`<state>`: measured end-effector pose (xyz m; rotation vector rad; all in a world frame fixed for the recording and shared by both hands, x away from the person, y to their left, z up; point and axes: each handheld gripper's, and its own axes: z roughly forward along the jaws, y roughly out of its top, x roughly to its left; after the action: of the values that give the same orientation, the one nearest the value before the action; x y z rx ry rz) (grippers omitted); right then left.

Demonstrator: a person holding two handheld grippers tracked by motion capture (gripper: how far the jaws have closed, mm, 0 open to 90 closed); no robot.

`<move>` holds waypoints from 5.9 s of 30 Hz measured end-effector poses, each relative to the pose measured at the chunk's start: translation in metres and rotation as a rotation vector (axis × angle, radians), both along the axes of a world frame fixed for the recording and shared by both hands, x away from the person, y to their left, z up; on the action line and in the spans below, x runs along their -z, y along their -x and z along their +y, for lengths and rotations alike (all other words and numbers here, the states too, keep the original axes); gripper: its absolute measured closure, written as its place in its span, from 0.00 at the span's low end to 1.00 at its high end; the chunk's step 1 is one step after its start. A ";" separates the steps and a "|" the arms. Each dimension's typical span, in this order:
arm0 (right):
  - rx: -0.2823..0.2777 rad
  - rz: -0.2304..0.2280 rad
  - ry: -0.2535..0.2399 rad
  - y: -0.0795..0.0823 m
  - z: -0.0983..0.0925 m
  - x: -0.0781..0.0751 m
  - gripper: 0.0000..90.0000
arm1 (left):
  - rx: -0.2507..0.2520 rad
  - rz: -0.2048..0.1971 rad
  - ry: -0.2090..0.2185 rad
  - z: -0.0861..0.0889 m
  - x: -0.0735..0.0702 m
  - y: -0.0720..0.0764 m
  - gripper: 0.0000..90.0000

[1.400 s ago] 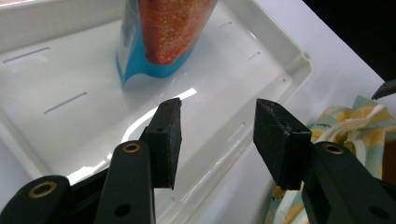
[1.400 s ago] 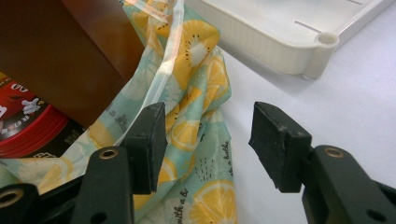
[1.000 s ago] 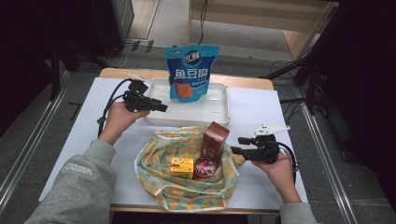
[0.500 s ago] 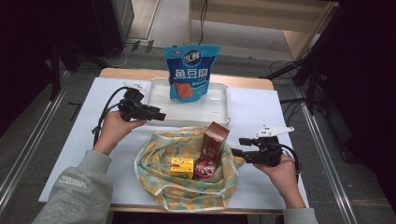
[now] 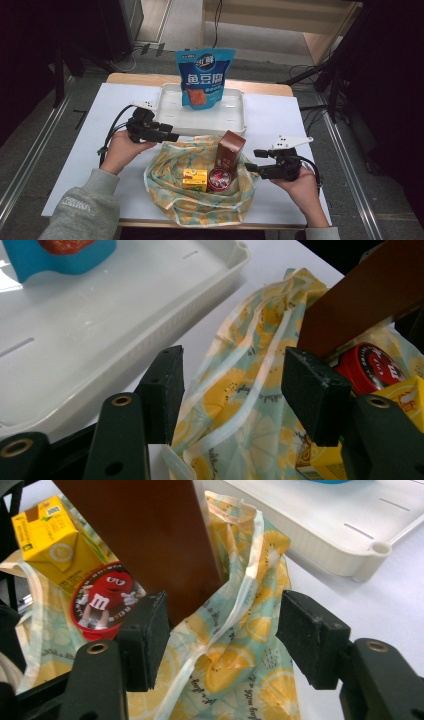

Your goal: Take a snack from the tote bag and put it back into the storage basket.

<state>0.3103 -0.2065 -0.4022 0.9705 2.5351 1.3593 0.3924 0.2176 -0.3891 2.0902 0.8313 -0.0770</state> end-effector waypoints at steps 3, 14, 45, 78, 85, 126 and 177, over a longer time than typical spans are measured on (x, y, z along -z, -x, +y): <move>0.005 -0.003 -0.002 0.001 0.001 -0.003 0.40 | 0.010 -0.012 -0.009 0.001 0.001 0.004 0.45; -0.016 -0.005 0.010 0.004 0.014 -0.014 0.32 | 0.027 0.003 -0.006 0.006 0.003 0.006 0.42; -0.087 -0.022 0.100 -0.007 0.057 -0.054 0.25 | 0.022 -0.001 0.034 0.013 0.001 0.008 0.42; -0.087 -0.049 0.112 -0.018 0.072 -0.076 0.47 | 0.035 0.011 0.044 0.018 -0.001 0.007 0.42; -0.093 -0.052 0.105 -0.019 0.071 -0.088 0.47 | 0.033 0.007 0.019 0.016 0.000 0.008 0.42; -0.021 -0.105 0.067 -0.062 0.067 -0.151 0.48 | 0.044 0.020 0.026 0.018 0.001 0.007 0.42; 0.049 -0.042 0.099 -0.176 0.154 -0.105 0.48 | 0.063 0.023 0.016 0.021 0.006 0.008 0.42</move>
<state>0.4868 -0.0520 -0.2975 0.9691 2.5043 1.2157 0.3847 0.2386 -0.3946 2.1038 0.7758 -0.1410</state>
